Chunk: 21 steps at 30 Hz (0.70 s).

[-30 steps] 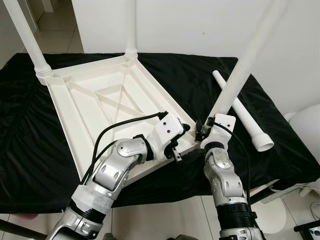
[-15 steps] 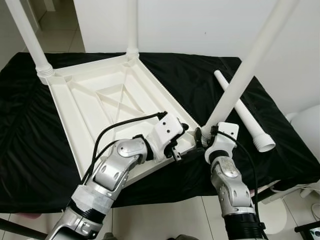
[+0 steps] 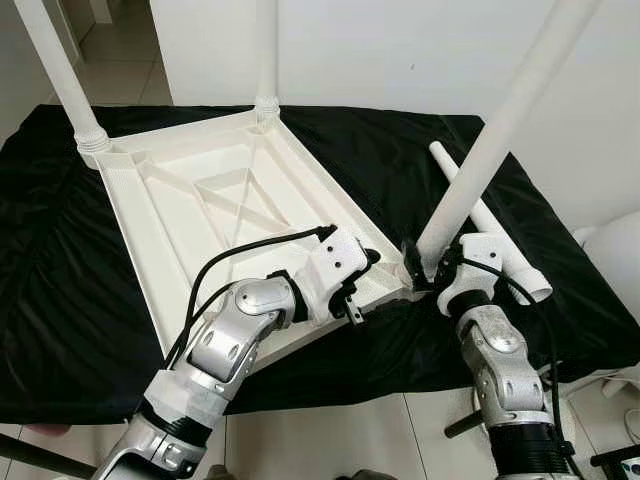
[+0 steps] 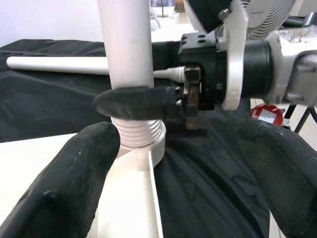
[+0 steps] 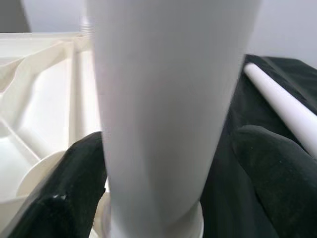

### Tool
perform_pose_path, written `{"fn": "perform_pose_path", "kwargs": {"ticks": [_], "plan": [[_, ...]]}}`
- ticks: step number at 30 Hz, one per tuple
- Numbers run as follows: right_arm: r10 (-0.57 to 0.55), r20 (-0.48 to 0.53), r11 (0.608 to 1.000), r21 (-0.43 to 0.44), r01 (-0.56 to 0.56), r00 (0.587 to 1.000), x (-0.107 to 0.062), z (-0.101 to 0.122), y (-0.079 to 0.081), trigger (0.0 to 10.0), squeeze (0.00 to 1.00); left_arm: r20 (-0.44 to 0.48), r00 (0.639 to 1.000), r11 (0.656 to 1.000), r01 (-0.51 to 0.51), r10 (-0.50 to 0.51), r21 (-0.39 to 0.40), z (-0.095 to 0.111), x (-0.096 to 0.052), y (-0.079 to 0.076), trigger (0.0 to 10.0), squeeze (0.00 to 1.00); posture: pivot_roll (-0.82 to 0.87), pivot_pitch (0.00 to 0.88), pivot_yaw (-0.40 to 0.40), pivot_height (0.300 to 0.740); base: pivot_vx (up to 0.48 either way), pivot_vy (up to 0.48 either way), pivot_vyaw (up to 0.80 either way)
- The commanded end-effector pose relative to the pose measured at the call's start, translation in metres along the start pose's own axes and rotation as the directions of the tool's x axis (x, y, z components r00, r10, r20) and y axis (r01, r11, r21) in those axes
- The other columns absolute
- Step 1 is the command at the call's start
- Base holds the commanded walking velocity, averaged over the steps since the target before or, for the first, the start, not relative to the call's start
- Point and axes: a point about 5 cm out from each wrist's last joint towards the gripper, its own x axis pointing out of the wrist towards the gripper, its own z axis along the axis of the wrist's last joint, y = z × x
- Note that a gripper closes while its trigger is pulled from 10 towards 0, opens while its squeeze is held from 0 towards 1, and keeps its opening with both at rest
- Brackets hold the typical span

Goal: Building children table

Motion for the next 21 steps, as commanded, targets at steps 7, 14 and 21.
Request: {"fn": "perform_pose_path", "kwargs": {"ticks": [7, 14, 21], "plan": [[0.202, 0.015, 0.979, -0.022, -0.202, 0.979, 0.008, -0.002, -0.005, 10.0, 0.0, -0.005, 1.0, 1.0, -0.003, 0.003, 0.014, 0.0, 0.001, 0.0, 10.0, 0.0, 0.01, 0.0, -0.046, 0.74, 0.0, 0.0, 0.0], [0.346, -0.056, 0.937, -0.017, -0.348, 0.936, 0.018, -0.014, -0.006, 4.3, 0.0, -0.004, 1.0, 1.0, -0.003, 0.003, 0.02, 0.002, 0.002, 0.001, 10.0, 0.0, 0.02, 0.0, -0.047, 0.74, 0.0, 0.0, 0.0], [0.377, -0.065, 0.926, 0.001, -0.378, 0.924, 0.018, -0.019, -0.004, 0.0, 0.0, -0.001, 1.0, 1.0, -0.009, 0.009, 0.019, 0.003, 0.002, 0.001, 10.0, 0.0, 0.02, 0.0, -0.057, 0.74, 0.0, 0.0, 0.0]]}}
